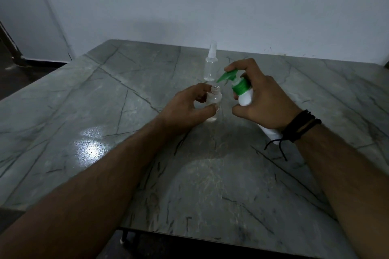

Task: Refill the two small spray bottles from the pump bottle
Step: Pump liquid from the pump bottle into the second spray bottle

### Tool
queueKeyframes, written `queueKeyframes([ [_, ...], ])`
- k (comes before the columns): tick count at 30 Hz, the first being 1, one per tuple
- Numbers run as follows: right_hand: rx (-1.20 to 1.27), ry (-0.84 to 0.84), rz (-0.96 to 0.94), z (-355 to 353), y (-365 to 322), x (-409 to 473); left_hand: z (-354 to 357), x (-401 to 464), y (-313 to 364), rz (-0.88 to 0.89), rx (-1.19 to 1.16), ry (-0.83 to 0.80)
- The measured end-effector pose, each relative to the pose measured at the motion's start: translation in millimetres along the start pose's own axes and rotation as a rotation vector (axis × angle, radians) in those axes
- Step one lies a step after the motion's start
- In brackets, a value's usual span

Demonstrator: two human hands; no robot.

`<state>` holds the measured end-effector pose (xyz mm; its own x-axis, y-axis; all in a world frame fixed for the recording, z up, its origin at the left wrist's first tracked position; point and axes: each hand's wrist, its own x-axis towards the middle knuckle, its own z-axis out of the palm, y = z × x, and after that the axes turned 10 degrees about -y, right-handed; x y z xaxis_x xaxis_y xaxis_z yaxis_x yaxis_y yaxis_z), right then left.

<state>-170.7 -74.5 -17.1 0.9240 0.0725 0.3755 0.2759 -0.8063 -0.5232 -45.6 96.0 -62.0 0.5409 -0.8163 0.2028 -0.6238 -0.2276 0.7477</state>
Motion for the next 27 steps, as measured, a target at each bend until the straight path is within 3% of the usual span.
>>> queueKeyframes([
  [27, -0.008, 0.010, -0.017, 1.2, 1.0, 0.5, 0.2, -1.5, 2.9, 0.001, -0.007, -0.001],
])
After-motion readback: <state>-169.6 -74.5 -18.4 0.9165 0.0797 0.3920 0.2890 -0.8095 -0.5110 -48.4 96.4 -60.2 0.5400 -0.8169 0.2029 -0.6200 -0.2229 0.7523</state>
